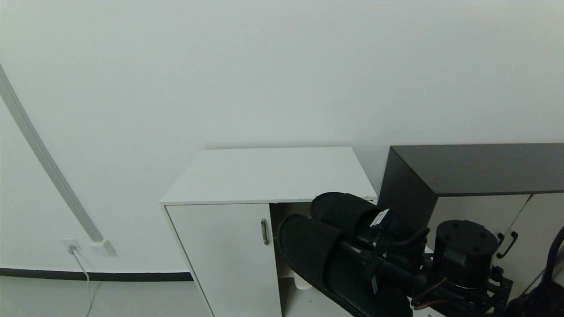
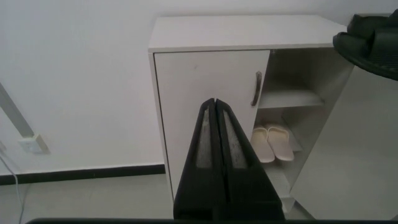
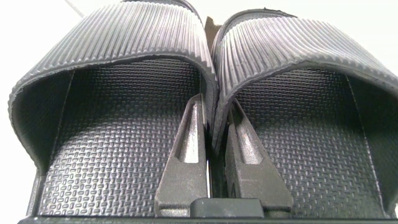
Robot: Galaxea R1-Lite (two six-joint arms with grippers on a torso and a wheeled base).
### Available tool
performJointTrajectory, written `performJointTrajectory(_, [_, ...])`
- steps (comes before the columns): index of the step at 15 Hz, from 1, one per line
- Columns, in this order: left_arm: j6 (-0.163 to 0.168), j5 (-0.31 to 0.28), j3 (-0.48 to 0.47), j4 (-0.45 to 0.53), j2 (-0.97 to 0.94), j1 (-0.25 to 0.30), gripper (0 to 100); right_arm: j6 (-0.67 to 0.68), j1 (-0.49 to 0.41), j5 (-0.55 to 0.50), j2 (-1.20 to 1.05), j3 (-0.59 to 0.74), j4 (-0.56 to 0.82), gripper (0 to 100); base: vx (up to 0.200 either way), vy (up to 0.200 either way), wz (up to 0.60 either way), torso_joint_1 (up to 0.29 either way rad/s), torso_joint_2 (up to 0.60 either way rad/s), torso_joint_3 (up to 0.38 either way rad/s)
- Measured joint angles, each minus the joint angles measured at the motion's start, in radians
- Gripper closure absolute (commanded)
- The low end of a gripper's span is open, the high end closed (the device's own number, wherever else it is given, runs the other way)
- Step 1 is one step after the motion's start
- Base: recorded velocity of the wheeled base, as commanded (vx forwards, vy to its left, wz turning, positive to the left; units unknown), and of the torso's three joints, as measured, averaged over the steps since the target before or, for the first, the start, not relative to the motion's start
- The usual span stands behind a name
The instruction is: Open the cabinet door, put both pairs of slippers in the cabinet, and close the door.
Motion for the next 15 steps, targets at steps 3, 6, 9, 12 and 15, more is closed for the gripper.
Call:
performJointTrajectory(3, [-0.001,0.0,0.0,0.0,0.0,0.0,100,0.0,0.001,0.0,0.002,0.004,0.0,100,0.0,0.0,0.0,-0.199,0.46,0.269])
performJointTrajectory(6, [0.0,0.001,0.0,0.0,0.0,0.0,100,0.0,0.001,0.0,0.003,0.007,0.0,100,0.0,0.0,0.0,-0.219,0.55,0.313])
performJointTrajectory(9, [-0.001,0.001,0.0,0.0,0.0,0.0,100,0.0,0.0,0.0,0.003,0.012,0.0,100,0.0,0.0,0.0,-0.217,0.54,0.325])
performJointTrajectory(12, [-0.001,0.001,0.0,0.0,0.0,0.0,100,0.0,0.0,0.0,0.003,0.013,0.0,100,0.0,0.0,0.0,-0.199,0.53,0.328])
performJointTrajectory(15, [-0.001,0.003,0.0,0.0,0.0,0.0,100,-0.001,0.001,0.0,0.003,0.014,0.0,100,0.0,0.0,0.0,-0.175,0.51,0.32])
